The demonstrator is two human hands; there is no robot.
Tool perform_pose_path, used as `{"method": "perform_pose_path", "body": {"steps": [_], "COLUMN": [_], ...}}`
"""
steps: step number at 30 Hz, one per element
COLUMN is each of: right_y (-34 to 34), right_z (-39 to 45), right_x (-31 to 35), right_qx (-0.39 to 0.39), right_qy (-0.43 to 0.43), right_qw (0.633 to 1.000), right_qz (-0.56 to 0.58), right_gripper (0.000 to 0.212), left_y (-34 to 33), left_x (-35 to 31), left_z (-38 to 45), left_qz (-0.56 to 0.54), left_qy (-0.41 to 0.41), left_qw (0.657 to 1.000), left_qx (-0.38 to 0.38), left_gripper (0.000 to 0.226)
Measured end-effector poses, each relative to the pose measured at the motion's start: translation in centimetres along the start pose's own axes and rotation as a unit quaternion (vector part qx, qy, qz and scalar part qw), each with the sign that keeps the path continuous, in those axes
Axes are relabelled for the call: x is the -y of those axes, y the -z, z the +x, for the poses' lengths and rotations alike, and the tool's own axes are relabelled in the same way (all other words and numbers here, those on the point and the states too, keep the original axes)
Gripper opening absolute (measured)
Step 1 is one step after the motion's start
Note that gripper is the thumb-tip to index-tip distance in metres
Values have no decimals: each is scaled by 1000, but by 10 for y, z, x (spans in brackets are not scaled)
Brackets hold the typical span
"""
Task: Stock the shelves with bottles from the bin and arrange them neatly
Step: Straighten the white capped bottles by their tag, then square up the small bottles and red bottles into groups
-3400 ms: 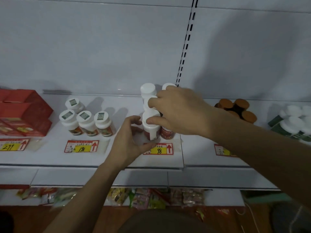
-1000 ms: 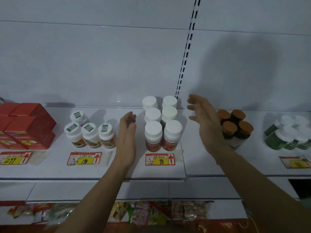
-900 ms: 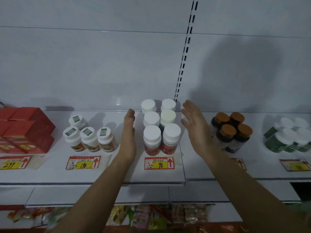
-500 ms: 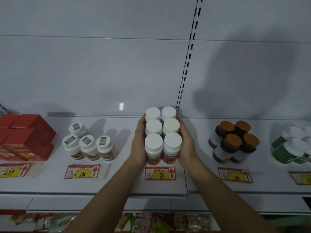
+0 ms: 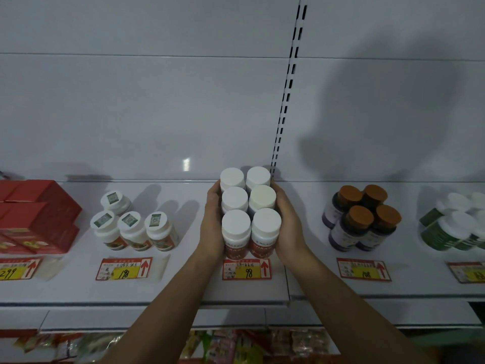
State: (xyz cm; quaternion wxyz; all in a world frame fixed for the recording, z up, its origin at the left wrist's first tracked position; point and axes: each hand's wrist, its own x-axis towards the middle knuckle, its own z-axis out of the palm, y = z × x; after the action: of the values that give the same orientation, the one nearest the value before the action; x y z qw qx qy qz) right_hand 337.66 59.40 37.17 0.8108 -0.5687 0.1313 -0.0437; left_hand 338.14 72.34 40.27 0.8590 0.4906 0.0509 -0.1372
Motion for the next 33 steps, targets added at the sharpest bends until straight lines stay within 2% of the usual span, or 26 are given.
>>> {"method": "perform_pose_path", "body": {"steps": [5,9,12,14,17,20,22,25,27,28,30,33], "right_y": [6,10,16,19,26,35,38,35,30,28,27,24], "right_z": [-2,-7,-12,-16,-18,-11,-4,3,2,1,0,2], "right_x": [0,7,14,26,60,96,114,135,146,151,158,164], "right_qx": [16,17,13,12,48,113,159,194,208,213,220,220], "right_qy": [-5,0,25,60,85,99,86,58,71,78,93,130], "right_qw": [1000,1000,996,980,920,811,715,607,543,518,489,480], "right_qz": [4,-9,-89,-191,-380,-565,-675,-768,-810,-824,-839,-839], "right_gripper": [44,43,45,46,46,49,45,40,46,51,58,66], "left_y": [9,15,28,38,44,40,40,40,39,37,36,42], "left_x": [1,-3,-4,-8,-34,-77,-103,-126,-132,-135,-140,-150], "left_z": [1,-3,-6,-7,-10,-13,-8,-1,-1,-2,-4,-6], "left_qz": [30,63,147,261,415,564,691,853,900,910,916,912], "left_qy": [-39,-60,-82,-120,-188,-253,-261,-183,-153,-156,-167,-158], "left_qw": [999,996,986,958,890,786,673,481,396,371,351,371], "left_qx": [-19,-5,2,4,-9,11,37,85,101,105,101,77], "left_gripper": [54,55,65,62,53,49,50,60,63,64,64,66]}}
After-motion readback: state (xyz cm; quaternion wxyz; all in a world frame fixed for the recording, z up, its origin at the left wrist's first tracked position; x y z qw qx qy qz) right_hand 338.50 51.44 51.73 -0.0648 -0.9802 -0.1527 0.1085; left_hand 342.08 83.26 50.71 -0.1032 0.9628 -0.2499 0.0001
